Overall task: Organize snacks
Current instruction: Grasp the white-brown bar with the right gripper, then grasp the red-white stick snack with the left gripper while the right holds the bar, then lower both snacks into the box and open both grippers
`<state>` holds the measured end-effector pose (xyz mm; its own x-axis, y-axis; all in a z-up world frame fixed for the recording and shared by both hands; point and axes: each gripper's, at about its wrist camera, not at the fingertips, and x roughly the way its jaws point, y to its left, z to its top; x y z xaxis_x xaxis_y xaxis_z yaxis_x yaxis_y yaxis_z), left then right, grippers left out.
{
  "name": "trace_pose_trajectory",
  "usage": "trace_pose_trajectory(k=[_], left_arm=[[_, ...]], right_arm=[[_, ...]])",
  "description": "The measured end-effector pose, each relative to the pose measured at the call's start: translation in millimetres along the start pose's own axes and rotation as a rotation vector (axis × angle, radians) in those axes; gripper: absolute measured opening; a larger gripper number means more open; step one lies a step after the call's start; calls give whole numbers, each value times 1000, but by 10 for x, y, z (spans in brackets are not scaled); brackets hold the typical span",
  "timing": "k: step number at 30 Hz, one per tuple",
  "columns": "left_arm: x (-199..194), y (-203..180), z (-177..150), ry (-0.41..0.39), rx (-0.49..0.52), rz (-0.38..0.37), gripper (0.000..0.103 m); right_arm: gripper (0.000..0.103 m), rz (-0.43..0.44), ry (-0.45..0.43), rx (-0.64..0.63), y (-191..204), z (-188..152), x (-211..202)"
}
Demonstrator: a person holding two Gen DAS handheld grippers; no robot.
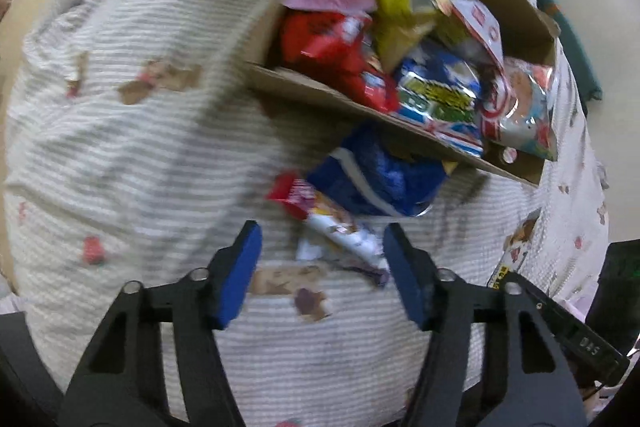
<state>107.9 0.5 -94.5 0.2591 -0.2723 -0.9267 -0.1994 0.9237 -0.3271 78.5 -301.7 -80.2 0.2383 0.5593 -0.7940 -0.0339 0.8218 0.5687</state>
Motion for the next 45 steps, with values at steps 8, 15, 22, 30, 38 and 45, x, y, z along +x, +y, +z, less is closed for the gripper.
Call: trace_pose_trajectory(k=[8, 15, 22, 30, 38, 45], left_arm=[[418, -75, 126, 42, -46, 40, 43], [372, -211, 55, 4, -8, 54, 18], [42, -200, 5, -43, -14, 45, 13], [-482, -210, -140, -123, 67, 70, 12], [-921, -50, 137, -232, 129, 130, 12], [-1057, -250, 541, -286, 197, 163, 12]], right_arm=[[19, 27, -20, -1, -2, 24, -132], [19, 43, -22, -5, 59, 24, -121], [19, 51, -21, -19, 122, 20, -92], [19, 52, -29, -53, 237, -55, -102], [19, 35, -82, -133, 417, -43, -212], [19, 3, -166, -230, 579, 348, -320]])
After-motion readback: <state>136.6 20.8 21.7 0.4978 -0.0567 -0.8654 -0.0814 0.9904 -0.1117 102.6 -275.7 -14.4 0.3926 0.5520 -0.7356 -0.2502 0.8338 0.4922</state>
